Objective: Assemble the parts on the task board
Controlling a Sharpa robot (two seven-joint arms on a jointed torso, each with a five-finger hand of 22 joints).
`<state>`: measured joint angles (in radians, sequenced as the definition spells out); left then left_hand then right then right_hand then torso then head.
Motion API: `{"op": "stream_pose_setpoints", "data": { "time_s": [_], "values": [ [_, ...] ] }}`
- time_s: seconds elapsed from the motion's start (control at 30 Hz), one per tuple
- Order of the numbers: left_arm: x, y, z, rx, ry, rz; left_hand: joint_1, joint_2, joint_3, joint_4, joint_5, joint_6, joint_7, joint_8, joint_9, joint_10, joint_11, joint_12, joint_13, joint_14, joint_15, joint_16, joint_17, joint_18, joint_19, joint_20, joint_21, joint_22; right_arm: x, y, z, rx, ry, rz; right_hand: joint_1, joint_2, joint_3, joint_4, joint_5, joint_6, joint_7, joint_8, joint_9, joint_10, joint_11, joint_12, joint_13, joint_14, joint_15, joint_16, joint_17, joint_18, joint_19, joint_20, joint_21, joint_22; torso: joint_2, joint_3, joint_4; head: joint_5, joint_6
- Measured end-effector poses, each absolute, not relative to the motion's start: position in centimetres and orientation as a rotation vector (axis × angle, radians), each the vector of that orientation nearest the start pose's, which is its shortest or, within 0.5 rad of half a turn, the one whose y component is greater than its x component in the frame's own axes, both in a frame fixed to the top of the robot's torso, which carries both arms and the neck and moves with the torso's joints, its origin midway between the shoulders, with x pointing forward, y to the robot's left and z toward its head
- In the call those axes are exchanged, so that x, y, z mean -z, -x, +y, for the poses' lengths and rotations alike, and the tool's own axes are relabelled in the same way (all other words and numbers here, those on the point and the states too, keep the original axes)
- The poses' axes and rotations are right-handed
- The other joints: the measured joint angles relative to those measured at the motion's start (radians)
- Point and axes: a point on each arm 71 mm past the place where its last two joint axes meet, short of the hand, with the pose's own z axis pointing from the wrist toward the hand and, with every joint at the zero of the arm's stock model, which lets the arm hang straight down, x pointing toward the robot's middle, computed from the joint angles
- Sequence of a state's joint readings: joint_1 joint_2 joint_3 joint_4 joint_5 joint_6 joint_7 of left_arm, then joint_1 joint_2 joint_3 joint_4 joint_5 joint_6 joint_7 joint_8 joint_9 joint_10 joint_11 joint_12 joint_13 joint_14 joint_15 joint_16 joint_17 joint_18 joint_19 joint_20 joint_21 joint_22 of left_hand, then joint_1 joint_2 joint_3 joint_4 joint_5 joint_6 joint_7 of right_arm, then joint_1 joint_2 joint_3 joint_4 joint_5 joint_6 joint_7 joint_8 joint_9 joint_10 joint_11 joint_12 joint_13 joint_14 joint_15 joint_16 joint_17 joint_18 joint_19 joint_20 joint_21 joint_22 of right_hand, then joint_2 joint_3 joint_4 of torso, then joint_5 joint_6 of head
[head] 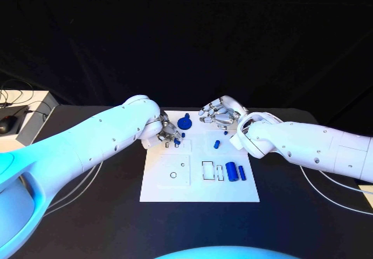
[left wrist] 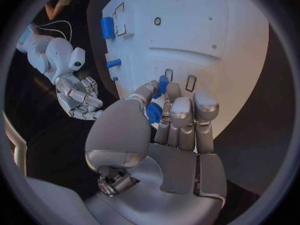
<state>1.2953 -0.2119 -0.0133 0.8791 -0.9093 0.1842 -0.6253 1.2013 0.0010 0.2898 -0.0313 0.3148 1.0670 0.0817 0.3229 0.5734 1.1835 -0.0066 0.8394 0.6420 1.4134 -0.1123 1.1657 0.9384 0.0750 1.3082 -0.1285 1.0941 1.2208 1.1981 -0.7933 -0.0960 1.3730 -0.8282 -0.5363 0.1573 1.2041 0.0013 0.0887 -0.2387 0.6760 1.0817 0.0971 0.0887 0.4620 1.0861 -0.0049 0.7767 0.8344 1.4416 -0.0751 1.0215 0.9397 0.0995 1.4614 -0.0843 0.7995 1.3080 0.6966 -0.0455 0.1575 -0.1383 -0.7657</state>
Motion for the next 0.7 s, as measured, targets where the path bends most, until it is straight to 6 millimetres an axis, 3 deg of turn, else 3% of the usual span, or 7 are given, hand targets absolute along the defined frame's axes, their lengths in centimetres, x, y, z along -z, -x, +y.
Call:
{"op": "stream_pose_setpoints", "data": {
  "time_s": [0.7],
  "values": [
    [20.26, -55.97, 7.0, 0.432, 0.304, 2.339, 0.017, -0.017, 0.019, 0.017, 0.012, 0.002, 0.002, -0.004, 0.0, 0.005, 0.005, -0.015, 0.014, -0.002, -0.002, 0.014, -0.005, 0.0, 0.004, -0.004, 0.005, 0.005, 20.2, -50.83, -22.89, -0.916, -0.408, 1.534, 0.0, 0.0, 0.0, 0.0, 0.0, 0.0, 0.0, 0.0, 0.0, 0.002, 0.002, 0.0, 0.0, 0.0, 0.0, 0.0, 0.0, 0.0, 0.0, 0.0, 0.0, 0.0, -0.001, 0.0002, 0.0002, -0.001, -0.002]
  ]
}}
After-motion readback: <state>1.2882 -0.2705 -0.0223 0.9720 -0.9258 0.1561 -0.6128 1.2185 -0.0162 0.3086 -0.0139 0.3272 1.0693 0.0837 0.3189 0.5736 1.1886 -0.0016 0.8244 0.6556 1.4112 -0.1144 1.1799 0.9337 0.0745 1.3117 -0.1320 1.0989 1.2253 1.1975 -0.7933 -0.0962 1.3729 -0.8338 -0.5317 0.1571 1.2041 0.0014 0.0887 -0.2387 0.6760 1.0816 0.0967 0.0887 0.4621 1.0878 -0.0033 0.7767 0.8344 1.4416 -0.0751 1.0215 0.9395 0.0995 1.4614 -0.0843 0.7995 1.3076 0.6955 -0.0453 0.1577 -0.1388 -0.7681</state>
